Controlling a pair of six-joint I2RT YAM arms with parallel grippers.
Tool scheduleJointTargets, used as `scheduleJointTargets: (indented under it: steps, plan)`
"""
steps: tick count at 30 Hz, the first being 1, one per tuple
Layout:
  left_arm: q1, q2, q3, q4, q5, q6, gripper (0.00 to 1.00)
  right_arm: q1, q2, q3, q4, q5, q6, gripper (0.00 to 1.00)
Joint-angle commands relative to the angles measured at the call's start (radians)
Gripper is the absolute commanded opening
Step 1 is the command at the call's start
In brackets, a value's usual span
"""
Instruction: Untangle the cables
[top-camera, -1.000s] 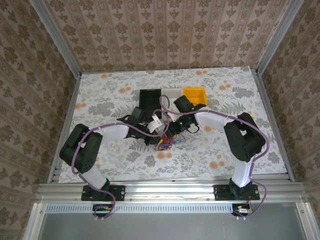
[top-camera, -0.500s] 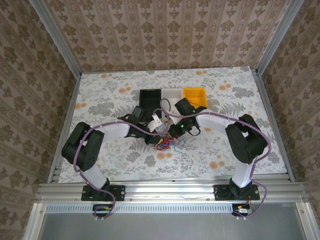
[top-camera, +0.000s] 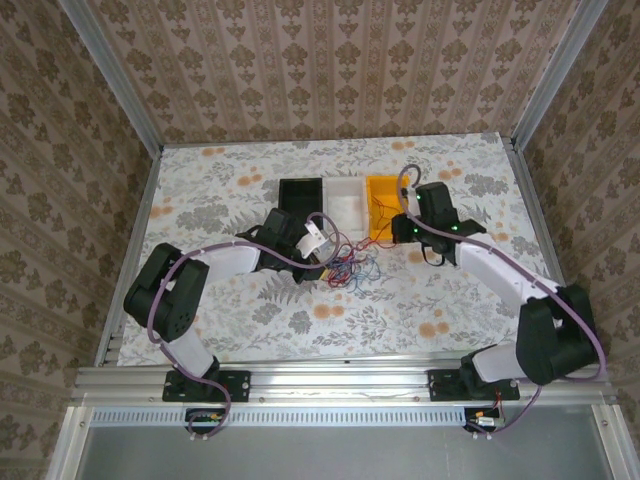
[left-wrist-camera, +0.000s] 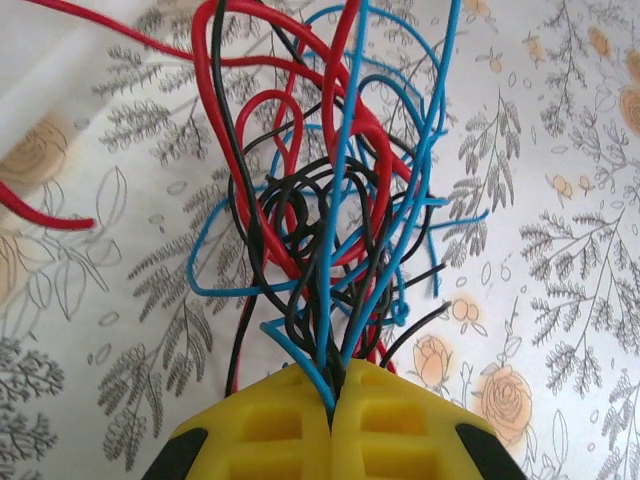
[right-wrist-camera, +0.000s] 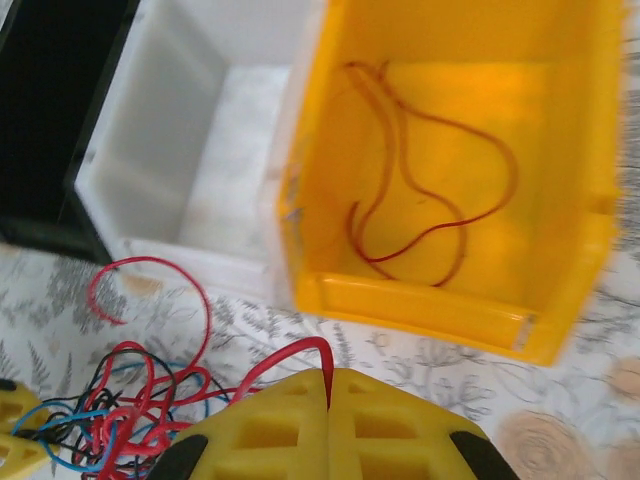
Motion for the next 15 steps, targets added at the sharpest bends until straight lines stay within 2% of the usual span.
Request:
scheduleJointTargets:
  steps: [1,7,12,15]
  plan:
    - [0.009,0.013,-0.025,-0.053,-0.059,-0.035,0.0,-0.074,-0.074,-0.027,0.063,0.174,0.106,0.0]
    - [0.03,0.008,-0.05,0.01,-0.104,-0.113,0.0,-0.18,-0.121,-0.049,-0.018,0.334,0.197,0.0]
    - [0.046,0.008,-0.063,0.047,-0.149,-0.168,0.0,-0.272,-0.127,-0.066,-0.065,0.363,0.247,0.0]
    - [0.057,0.0,-0.078,0.074,-0.153,-0.199,0.0,-0.292,-0.127,-0.066,-0.092,0.407,0.248,0.0]
